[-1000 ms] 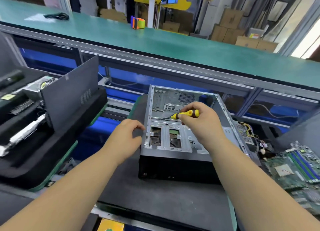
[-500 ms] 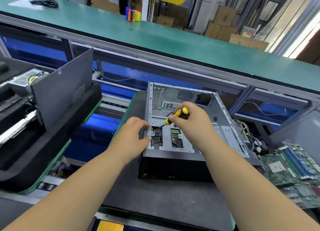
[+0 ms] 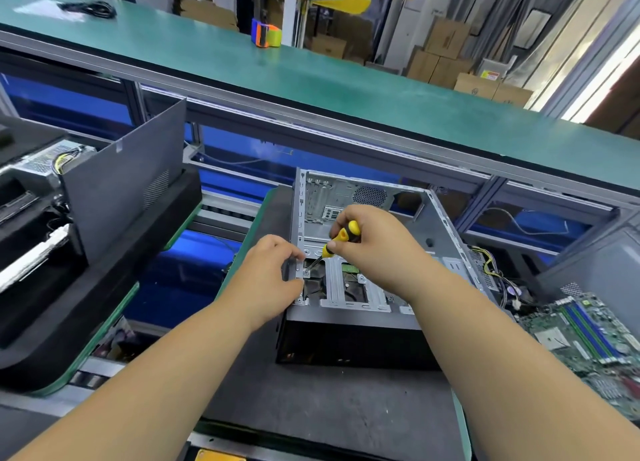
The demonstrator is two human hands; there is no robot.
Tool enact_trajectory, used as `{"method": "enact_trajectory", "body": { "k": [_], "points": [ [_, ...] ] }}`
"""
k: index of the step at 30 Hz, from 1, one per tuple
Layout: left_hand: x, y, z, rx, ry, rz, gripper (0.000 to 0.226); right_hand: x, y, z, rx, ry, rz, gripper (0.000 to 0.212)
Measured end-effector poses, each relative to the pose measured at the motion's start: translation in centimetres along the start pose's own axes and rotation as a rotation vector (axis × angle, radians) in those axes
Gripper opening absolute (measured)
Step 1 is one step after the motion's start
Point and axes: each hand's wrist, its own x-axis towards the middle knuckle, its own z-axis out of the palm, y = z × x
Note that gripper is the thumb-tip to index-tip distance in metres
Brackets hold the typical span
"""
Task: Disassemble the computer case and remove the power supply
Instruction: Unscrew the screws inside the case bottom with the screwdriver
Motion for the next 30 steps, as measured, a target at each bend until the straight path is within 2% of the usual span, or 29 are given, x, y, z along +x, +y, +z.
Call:
{"method": "enact_trajectory", "body": {
  "k": [5, 9, 13, 16, 20, 23, 25, 30],
  "points": [
    [0.4, 0.2, -0.1, -0.002, -0.030, 0.019, 0.037, 0.8, -1.1, -0.7, -0.137, -0.113, -0.063, 0.012],
    [0.8, 0.1, -0.1, -0.022, -0.055, 0.021, 0.038, 1.5, -1.4, -0.7, -0.171, -0.124, -0.069, 0.011],
    [1.3, 0.1, -0.1, -0.053, -0.037, 0.047, 0.036, 3.0, -1.4, -0.5, -0.104, -0.031, 0.015, 0.022],
    [1.8, 0.3, -0.2, -0.123, -0.010, 0.030, 0.033, 3.9, -1.3, -0.1, -0.139, -0.002, 0.004, 0.027],
    [2.7, 0.4, -0.3, 0.006, -0.011, 0.071, 0.020, 4.5, -1.2, 0.9, -0.209, 0.021, -0.031, 0.020],
    [2.9, 0.3, -0.2, 0.135, -0.034, 0.123, 0.014, 4.6, -1.2, 1.1, -0.393, 0.117, -0.046, 0.038],
    [2.9, 0.2, -0.2, 0.152, -0.028, 0.143, 0.012, 4.8, -1.3, 0.9, -0.423, 0.110, -0.063, 0.034],
    [3.2, 0.3, -0.5, 0.174, -0.067, 0.157, 0.013, 4.8, -1.5, 0.5, -0.172, -0.037, -0.107, 0.013]
  ]
}}
